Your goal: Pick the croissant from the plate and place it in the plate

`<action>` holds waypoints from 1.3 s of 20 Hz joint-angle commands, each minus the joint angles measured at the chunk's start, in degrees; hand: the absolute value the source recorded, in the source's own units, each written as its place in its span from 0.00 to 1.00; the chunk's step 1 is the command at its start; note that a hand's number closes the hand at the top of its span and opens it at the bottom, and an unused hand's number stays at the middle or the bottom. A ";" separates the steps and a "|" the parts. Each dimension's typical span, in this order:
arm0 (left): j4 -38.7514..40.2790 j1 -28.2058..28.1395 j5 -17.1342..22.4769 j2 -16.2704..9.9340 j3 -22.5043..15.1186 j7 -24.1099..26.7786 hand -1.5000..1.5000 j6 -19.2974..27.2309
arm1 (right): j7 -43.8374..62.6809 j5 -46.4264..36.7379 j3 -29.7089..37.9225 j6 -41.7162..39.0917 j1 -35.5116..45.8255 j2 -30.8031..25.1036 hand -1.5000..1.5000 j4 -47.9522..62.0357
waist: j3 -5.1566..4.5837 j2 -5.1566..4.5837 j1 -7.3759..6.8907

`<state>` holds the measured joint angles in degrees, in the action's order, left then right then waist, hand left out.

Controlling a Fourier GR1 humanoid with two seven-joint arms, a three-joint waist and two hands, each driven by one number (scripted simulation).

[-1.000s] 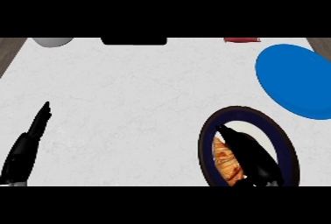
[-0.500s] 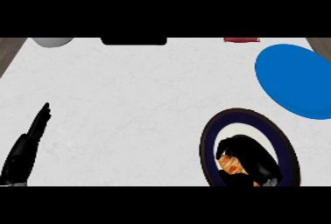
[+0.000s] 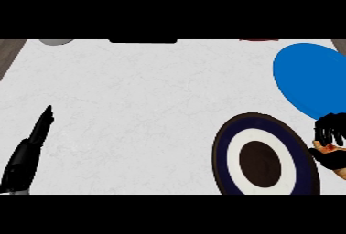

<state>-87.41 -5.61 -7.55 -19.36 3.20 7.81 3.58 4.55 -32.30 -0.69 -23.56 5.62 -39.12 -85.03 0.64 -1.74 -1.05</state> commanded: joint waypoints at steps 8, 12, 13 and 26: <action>-0.28 0.81 0.12 0.43 -1.16 -0.03 0.50 -0.97 | -21.59 3.90 17.66 5.33 7.52 -16.13 1.00 20.66 | 0.62 -0.68 -1.80; -0.56 0.44 0.19 0.70 -1.28 0.57 0.50 -0.95 | -30.10 5.93 22.98 10.30 10.66 -18.02 1.00 26.43 | 0.60 -0.21 -2.62; 0.08 1.18 0.10 1.07 -0.97 0.27 0.50 -0.24 | -32.37 6.87 24.15 10.01 11.64 -19.25 1.00 27.56 | 0.55 -0.37 -2.31; 2.33 3.66 -0.93 0.88 -2.23 0.56 0.50 -1.43 | -62.78 14.61 26.06 -1.12 20.24 -25.62 1.00 44.89 | -0.08 -0.27 -3.82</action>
<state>-85.98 -2.96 -8.14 -18.75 1.62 8.04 2.49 -48.82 -18.41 26.13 -19.13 23.25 -63.17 -44.81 0.70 -1.81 -4.17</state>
